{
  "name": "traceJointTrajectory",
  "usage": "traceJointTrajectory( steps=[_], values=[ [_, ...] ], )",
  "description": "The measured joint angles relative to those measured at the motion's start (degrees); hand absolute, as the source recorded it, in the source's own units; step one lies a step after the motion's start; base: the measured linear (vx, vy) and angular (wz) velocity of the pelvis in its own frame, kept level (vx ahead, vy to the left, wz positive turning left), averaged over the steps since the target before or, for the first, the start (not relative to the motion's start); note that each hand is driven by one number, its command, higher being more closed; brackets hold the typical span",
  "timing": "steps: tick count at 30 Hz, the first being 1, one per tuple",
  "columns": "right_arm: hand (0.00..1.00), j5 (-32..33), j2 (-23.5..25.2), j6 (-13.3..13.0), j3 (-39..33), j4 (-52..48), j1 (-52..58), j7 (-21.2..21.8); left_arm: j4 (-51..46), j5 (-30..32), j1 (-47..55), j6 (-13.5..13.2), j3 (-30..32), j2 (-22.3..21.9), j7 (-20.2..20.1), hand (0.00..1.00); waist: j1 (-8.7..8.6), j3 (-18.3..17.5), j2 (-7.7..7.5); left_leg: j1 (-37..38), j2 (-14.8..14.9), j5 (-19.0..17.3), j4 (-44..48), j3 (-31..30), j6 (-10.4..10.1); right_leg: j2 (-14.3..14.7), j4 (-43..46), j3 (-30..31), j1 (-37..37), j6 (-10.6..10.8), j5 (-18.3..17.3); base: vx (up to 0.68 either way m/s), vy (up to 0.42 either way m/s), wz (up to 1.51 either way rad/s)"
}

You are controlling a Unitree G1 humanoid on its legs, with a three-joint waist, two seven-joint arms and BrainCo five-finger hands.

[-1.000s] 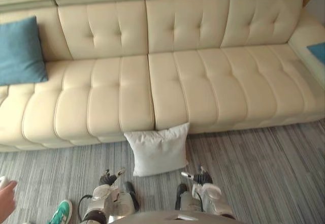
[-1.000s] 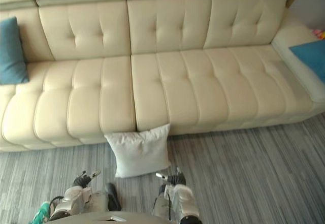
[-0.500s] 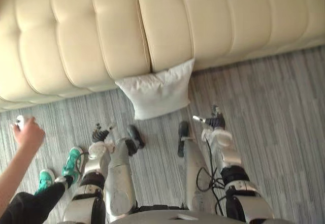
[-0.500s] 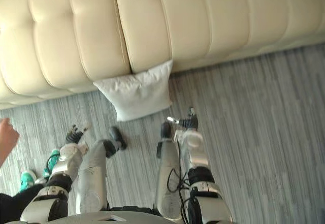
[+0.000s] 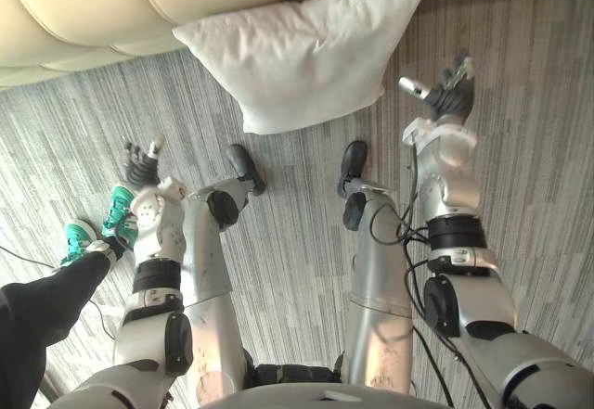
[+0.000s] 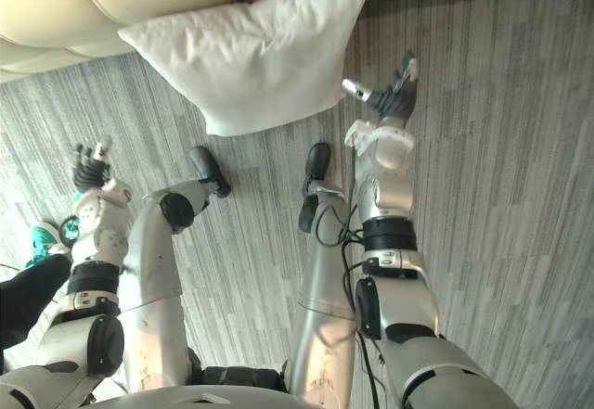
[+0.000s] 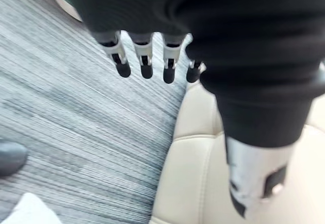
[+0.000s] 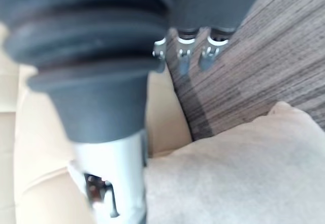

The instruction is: Pick up cushions and gather them together orderly.

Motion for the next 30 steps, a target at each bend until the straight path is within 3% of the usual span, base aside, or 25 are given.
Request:
traceJointTrajectory(
  steps=[9,10,11,12,17,22,30],
  values=[
    [0.0,-1.9,-0.83,0.17,11.34,-0.68,-12.02,-0.2,-5.95,1.47,-10.72,-0.25,-8.68,3.51,1.13,0.0,-0.13,0.01,0.01,-10.7,1.07,0.69,4.65,-1.59,0.74,-0.1,6.31,0.16,-11.09,0.07,-0.48,-0.07,-0.022,0.07],
    [1.0,-2.71,-0.01,0.34,12.25,-1.07,-13.31,-0.93,-5.97,2.63,-11.84,-0.13,-9.46,3.47,1.26,0.0,-0.16,0.02,0.01,-11.3,1.22,0.78,4.86,-1.62,0.69,-0.01,6.46,0.14,-11.68,0.01,-0.43,-0.05,0.003,0.0],
    [1.0,-3.8,1.04,0.46,12.54,-1.22,-13.94,-1.69,-5.98,3.63,-12.54,0.0,-10.05,3.45,1.65,0.0,-0.23,0.02,0.01,-11.64,1.41,0.86,5.1,-1.65,0.56,0.07,6.63,0.12,-12.03,-0.16,-0.31,-0.05,0.009,-0.03],
    [1.0,-5.29,2.29,0.59,12.91,-1.96,-14.15,-2.83,-6.14,5.44,-13.98,0.33,-11.5,3.41,2.44,1.0,-0.34,0.01,0.01,-12.08,1.57,0.82,5.48,-1.66,0.56,0.14,6.97,0.2,-12.58,-0.16,-0.33,-0.05,0.013,-0.04],
    [1.0,-8.1,6.14,0.59,14.48,-4.63,-15.38,-5.38,-10.61,13.73,-19.05,1.36,-16.5,2.95,6.15,1.0,-1.4,0.01,0.01,-14.0,1.94,0.75,5.71,-2.01,0.7,0.7,6.94,0.01,-14.35,-0.14,-0.3,-0.06,0.016,-0.04],
    [1.0,-7.88,9.95,0.48,14.87,-5.55,-16.53,-6.44,-11.77,14.77,-20.26,1.72,-16.6,0.55,8.96,1.0,-2.35,0.01,0.01,-14.46,2.55,1.24,5.53,-2.09,0.71,1.38,6.83,-0.1,-15.04,-0.76,0.11,-0.06,0.007,-0.06],
    [1.0,-4.42,10.7,0.03,15.57,-6.72,-16.36,-6.56,-12.78,14.79,-20.1,2.5,-15.85,0.0,11.54,1.0,-2.9,0.0,0.0,-14.35,2.92,2.72,3.85,-3.01,-0.32,2.35,5.92,-1.21,-14.85,-1.49,0.57,-0.06,-0.011,-0.02]
  ],
)
